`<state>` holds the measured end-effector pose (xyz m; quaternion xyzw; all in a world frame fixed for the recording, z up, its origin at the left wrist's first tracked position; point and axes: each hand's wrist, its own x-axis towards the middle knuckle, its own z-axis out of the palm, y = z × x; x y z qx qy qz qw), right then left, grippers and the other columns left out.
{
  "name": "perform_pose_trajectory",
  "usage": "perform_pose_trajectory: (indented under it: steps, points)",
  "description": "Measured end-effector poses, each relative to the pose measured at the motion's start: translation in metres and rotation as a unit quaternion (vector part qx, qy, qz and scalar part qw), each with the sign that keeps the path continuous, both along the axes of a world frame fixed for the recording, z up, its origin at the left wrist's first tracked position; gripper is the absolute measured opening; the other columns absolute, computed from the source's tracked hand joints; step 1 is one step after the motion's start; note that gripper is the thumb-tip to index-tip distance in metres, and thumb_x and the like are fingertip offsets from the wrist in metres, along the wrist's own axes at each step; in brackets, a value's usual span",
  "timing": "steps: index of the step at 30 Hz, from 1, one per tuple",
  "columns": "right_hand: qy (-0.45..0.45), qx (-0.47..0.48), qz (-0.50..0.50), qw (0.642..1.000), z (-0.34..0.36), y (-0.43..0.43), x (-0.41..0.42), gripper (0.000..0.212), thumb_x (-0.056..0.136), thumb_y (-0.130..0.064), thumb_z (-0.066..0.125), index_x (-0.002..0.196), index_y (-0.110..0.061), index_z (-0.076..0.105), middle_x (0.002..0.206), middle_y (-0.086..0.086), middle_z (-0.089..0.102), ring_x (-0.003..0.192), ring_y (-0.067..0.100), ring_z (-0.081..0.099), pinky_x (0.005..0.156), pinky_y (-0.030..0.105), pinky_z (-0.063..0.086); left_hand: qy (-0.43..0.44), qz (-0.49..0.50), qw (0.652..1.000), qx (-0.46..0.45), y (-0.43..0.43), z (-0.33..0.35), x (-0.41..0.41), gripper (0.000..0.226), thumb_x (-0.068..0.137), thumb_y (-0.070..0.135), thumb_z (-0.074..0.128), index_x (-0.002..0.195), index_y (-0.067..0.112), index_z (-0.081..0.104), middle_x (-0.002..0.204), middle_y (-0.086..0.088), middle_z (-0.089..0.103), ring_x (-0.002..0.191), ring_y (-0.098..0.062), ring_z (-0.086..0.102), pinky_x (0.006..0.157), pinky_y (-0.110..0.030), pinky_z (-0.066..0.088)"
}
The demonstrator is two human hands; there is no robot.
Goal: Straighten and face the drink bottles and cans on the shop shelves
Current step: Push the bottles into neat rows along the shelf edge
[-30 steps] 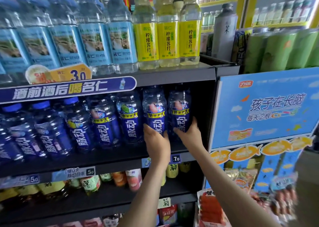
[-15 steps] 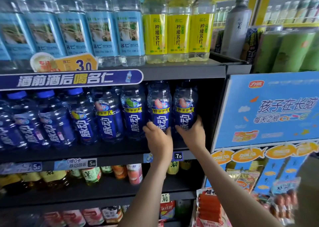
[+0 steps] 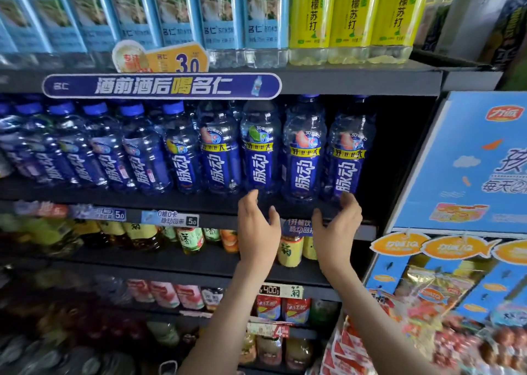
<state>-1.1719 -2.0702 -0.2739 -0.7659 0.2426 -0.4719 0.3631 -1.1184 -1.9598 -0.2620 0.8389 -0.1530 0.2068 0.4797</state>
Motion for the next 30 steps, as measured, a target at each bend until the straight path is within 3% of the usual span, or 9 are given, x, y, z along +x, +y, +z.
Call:
perform_pose_trajectory:
  steps: [6,10,12,18,22,26,30]
  points:
    - [0.040,0.007,0.122,0.992,-0.003,0.046,0.012,0.043,0.086,-0.001,0.063,0.125,0.001,0.045,0.119,0.011,0.052,0.115,0.026,0.050,0.097,0.033,0.042,0.030,0.074,0.997,-0.023,0.042,-0.008,0.009,0.040,0.090,0.011,0.060,0.126,0.000,0.047,0.121,-0.014,0.052,0.109,-0.026,0.056,0.081,-0.019,0.037]
    - [0.070,0.020,0.156,0.985,0.004,0.076,0.031,0.040,0.089,-0.004,0.059,0.126,0.000,0.045,0.120,0.009,0.052,0.117,0.021,0.048,0.092,0.014,0.031,0.027,0.108,0.993,-0.027,0.076,-0.001,0.034,0.044,0.090,0.013,0.061,0.128,-0.001,0.045,0.123,-0.015,0.051,0.110,-0.026,0.055,0.080,-0.019,0.037]
    - [0.074,0.027,0.156,0.985,0.009,0.089,0.045,0.040,0.090,-0.006,0.059,0.128,-0.001,0.045,0.122,0.010,0.052,0.118,0.021,0.048,0.092,0.015,0.031,0.032,0.120,0.992,-0.029,0.093,0.003,0.051,0.046,0.090,0.015,0.061,0.130,0.000,0.044,0.126,-0.015,0.050,0.113,-0.027,0.054,0.081,-0.023,0.041]
    - [0.074,0.030,0.074,0.994,0.010,0.125,0.098,0.047,0.088,-0.005,0.061,0.130,0.003,0.042,0.125,0.017,0.052,0.120,0.029,0.045,0.092,0.018,0.029,0.024,0.016,1.000,0.004,0.105,0.011,0.092,0.042,0.092,0.017,0.059,0.129,0.002,0.047,0.125,-0.013,0.056,0.114,-0.028,0.055,0.088,-0.029,0.044]
    - [0.061,0.036,-0.049,0.996,0.014,0.136,0.119,0.055,0.081,0.002,0.064,0.130,0.006,0.039,0.124,0.022,0.046,0.118,0.036,0.040,0.091,0.021,0.026,0.033,-0.049,0.998,0.027,0.096,0.013,0.110,0.057,0.093,0.023,0.058,0.141,0.002,0.035,0.137,-0.014,0.048,0.126,-0.027,0.047,0.097,-0.029,0.040]
    - [0.102,0.066,-0.120,0.985,0.021,0.127,0.128,0.067,0.084,-0.009,0.065,0.139,0.008,0.029,0.136,0.024,0.039,0.125,0.039,0.035,0.097,0.030,0.024,0.058,-0.059,0.996,0.018,0.081,0.015,0.114,0.076,0.091,0.029,0.062,0.146,-0.004,0.022,0.146,-0.019,0.035,0.135,-0.030,0.033,0.105,-0.030,0.033]
    - [0.118,0.078,-0.126,0.982,0.025,0.120,0.133,0.055,0.088,-0.018,0.063,0.132,0.003,0.038,0.128,0.022,0.047,0.119,0.037,0.042,0.096,0.037,0.033,0.056,-0.017,0.998,-0.010,0.070,0.013,0.117,0.068,0.083,0.024,0.071,0.134,-0.007,0.038,0.127,-0.024,0.047,0.116,-0.038,0.045,0.095,-0.040,0.041]
